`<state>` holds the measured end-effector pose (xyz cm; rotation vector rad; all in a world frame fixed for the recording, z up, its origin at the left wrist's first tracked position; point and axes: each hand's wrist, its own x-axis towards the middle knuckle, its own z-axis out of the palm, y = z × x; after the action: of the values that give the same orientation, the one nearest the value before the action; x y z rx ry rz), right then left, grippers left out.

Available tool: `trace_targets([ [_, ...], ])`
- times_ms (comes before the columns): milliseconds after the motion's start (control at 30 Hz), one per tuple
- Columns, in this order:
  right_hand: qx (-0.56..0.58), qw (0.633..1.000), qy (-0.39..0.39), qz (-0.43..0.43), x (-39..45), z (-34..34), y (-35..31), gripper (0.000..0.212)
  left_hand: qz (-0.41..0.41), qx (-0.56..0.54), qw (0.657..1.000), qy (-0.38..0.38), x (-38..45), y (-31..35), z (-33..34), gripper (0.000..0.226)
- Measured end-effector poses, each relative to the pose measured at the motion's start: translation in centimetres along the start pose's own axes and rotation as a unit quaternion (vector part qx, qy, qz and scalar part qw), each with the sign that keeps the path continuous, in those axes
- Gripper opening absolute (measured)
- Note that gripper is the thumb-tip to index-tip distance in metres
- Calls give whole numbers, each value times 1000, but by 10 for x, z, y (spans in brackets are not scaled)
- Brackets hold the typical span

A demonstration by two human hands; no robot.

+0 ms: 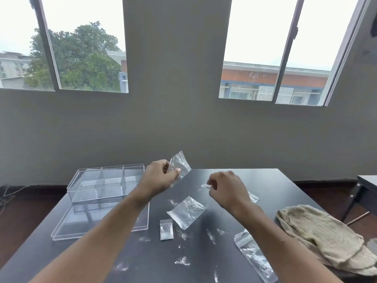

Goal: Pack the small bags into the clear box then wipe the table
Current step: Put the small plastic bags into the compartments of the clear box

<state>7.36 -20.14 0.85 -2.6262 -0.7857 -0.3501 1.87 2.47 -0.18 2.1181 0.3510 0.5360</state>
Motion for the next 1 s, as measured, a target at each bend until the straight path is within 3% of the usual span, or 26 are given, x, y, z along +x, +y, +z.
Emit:
trace_targets([
  [133, 98, 992, 46, -71, 8, -1, -31, 16, 14, -45, 996, 74, -15, -10, -51, 23],
  [200, 137, 983, 51, -112, 13, 4, -49, 13, 18, -18, 992, 121, -20, -20, -78, 20],
  [333, 163, 966, 89, -179, 29, 20, -86, 7, 23, 52, 974, 219, -25, -43, -117, 35],
  [500, 156, 952, 88, -246, 56, 47, -123, 6, 19, 146, 954, 262, -29, -76, -125, 50],
  [733, 99, 954, 43, -281, 84, 82, -150, 10, -5, 156, 951, 267, -22, -102, -119, 53],
  [900, 101, 960, 13, -261, 91, 96, -159, 8, -17, 232, 946, 228, -24, -107, -119, 34],
  [1000, 90, 965, -33, -243, 95, 95, -163, 10, -4, 244, 946, 214, -28, -111, -119, 39],
])
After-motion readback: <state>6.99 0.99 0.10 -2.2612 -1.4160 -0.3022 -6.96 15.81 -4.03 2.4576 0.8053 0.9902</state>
